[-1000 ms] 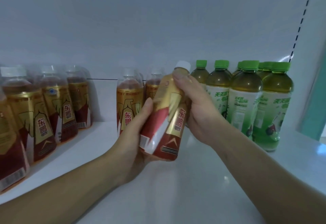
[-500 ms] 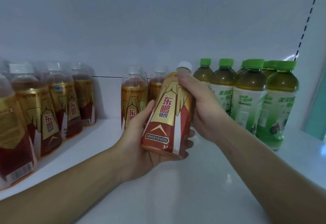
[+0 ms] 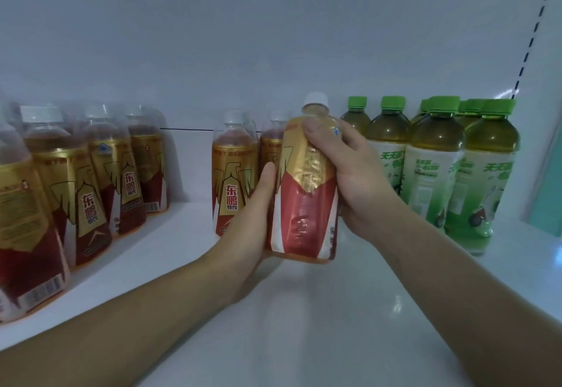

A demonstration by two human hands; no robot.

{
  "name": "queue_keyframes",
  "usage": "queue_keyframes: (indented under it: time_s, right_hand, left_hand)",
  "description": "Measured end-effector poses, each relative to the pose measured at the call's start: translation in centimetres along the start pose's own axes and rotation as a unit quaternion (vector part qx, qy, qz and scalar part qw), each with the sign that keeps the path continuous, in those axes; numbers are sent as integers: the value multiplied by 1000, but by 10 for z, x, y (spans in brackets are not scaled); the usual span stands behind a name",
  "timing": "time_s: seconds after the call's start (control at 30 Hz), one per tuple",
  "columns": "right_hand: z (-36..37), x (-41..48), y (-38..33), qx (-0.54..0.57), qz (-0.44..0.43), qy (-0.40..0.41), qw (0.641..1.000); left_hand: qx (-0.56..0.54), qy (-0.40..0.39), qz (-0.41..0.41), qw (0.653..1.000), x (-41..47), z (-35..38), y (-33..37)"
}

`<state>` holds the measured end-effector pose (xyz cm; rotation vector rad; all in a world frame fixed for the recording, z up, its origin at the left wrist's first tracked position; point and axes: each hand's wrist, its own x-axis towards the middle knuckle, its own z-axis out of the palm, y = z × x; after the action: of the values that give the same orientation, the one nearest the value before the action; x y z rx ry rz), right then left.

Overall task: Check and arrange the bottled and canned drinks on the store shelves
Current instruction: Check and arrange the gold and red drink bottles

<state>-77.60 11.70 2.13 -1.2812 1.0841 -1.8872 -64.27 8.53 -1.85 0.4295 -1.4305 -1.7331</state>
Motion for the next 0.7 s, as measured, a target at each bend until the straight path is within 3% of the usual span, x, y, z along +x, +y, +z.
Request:
queue_keyframes:
  time_s: [0.13, 0.2, 0.33, 0.4, 0.57, 0.7]
  right_hand:
    - [4, -3, 2, -88, -62, 37, 994]
    - [4, 0, 2, -65, -15, 10, 998]
    - [-4, 5, 1, -53, 73, -50, 995]
    - [-6, 4, 0, -68, 54, -24, 996]
    - [-1, 0, -2, -158, -41, 39, 986]
    - [-1, 4, -1, -108, 85, -35, 990]
  left_hand:
    - [16, -34, 44, 998, -3, -1, -1]
    - [55, -33, 32, 997, -2, 2, -1]
    - [-26, -40, -82, 995, -11, -6, 4]
    - [-7, -41, -86, 995, -8, -3, 3]
    - [29, 45, -49, 997, -5, 0, 2]
    - [-73, 12, -114, 991, -8, -4, 6]
